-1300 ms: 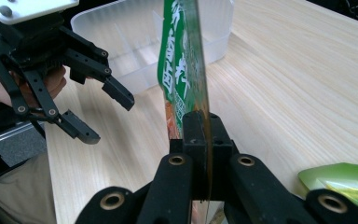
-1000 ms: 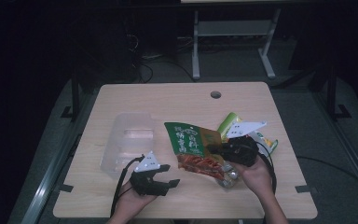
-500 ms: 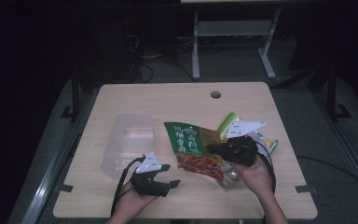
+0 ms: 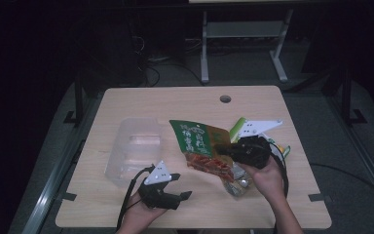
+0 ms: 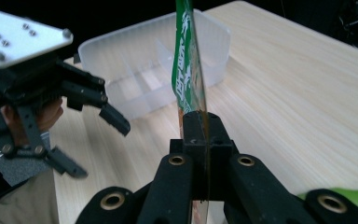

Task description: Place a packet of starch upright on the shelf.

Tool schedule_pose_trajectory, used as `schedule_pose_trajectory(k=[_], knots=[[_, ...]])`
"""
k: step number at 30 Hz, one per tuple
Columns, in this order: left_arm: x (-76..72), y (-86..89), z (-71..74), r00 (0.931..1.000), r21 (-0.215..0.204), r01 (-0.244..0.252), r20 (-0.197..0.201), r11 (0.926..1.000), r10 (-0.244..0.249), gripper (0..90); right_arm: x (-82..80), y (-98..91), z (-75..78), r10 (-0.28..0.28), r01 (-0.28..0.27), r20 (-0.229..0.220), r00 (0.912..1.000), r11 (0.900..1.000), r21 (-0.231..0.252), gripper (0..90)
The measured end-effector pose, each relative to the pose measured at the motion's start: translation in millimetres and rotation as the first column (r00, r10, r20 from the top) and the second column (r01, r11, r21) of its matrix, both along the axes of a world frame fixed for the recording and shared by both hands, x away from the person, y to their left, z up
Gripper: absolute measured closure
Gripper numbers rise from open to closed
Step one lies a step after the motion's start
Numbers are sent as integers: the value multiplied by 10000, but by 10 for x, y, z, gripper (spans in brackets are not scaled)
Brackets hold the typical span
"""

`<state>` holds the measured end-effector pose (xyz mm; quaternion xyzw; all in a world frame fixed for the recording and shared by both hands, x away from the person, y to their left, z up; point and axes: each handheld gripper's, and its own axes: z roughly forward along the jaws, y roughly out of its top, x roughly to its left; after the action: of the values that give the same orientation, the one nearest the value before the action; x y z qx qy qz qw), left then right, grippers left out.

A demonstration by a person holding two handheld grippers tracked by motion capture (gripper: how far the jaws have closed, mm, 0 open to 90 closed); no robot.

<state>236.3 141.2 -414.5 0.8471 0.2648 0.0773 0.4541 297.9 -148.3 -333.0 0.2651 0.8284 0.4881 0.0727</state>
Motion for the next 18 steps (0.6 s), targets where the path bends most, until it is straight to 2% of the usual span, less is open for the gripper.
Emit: schedule_pose_trajectory(k=[3,4,8,9,11,15,18], knots=[[-12,3,21,10000,229,76,51,9997,-78,291,50,41,77,94,-93,59,9999,10000,-35,894],[-26,4,21,10000,103,-5,-2,9999,5,290,68,59,102,85,-85,53,9999,10000,0,894],[-54,70,22,10000,177,35,11,9998,-36,285,152,149,189,185,-186,83,9998,9998,119,894],[-57,93,22,9998,401,135,120,9991,-140,283,200,203,230,200,-202,147,9997,9997,158,894],[-77,131,9,9997,529,98,198,9986,-109,283,215,225,248,197,-200,175,9997,9997,167,894],[-67,187,-17,9998,286,-157,154,9995,153,283,309,356,358,107,-113,329,9994,9998,160,894],[-72,192,3,9993,142,-245,300,9996,241,281,388,445,416,69,-71,226,9997,9999,95,894]])
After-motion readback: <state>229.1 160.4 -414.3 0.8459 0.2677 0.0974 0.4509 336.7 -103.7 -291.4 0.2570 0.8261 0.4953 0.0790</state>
